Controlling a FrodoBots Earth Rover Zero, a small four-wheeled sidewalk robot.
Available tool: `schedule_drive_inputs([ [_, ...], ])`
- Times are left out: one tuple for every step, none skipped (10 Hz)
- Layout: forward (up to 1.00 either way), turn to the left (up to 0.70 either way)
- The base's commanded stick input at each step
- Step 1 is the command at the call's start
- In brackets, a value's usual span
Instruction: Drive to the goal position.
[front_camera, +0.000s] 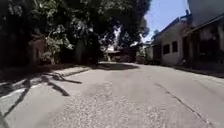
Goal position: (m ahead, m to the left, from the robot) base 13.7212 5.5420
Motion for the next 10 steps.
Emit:
schedule_drive_inputs([
  [1.00,0.02],
  [1.00,0.03],
  [1.00,0.09],
  [1.00,0.06],
  [1.00,0.00],
  [1.00,0.00],
  [1.00,0.01],
  [1.00,0.02],
  [1.00,0.02],
  [1.00,0.03],
])
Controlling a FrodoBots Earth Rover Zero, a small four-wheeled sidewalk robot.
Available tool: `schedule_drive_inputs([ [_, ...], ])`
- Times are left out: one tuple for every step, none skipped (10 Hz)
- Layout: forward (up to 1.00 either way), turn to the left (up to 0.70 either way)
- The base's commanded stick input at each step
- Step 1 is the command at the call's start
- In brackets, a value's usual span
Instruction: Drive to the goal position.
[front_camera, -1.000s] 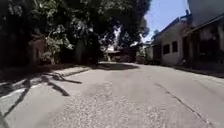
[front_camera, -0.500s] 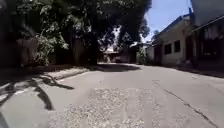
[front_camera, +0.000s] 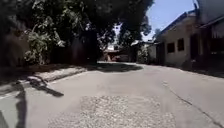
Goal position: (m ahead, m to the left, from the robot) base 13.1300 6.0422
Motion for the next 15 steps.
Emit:
schedule_drive_inputs([
  [1.00,0.03],
  [1.00,0.03],
  [1.00,0.03],
  [1.00,0.00],
  [1.00,0.00],
  [1.00,0.00],
  [1.00,0.01],
  [1.00,0.03],
  [1.00,0.04],
  [1.00,0.04],
  [1.00,0.04],
  [1.00,0.07],
  [1.00,0.10],
  [1.00,0.13],
  [1.00,0.11],
])
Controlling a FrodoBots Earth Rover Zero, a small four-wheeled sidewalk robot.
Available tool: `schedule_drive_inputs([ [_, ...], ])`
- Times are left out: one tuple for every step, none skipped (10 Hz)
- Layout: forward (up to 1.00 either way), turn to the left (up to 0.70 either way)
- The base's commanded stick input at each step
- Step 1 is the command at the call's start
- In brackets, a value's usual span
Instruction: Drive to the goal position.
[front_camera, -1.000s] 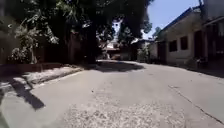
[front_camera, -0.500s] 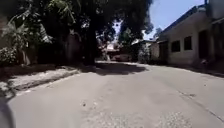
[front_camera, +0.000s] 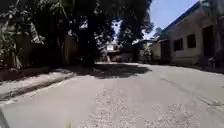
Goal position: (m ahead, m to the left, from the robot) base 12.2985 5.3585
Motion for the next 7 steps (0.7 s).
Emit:
schedule_drive_inputs([
  [1.00,0.06],
  [1.00,0.03],
  [1.00,0.02],
  [1.00,0.03],
  [1.00,0.03],
  [1.00,0.02],
  [1.00,0.03],
])
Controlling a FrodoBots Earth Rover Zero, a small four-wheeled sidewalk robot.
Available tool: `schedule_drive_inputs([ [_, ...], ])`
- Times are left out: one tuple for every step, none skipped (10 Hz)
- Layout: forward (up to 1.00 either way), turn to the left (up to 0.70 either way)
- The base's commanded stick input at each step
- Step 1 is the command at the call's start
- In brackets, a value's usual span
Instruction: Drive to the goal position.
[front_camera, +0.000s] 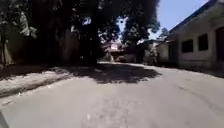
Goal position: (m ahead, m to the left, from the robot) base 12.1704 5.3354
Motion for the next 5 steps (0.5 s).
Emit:
schedule_drive_inputs([
  [1.00,0.03],
  [1.00,0.03],
  [1.00,0.03],
  [1.00,0.03],
  [1.00,0.03],
])
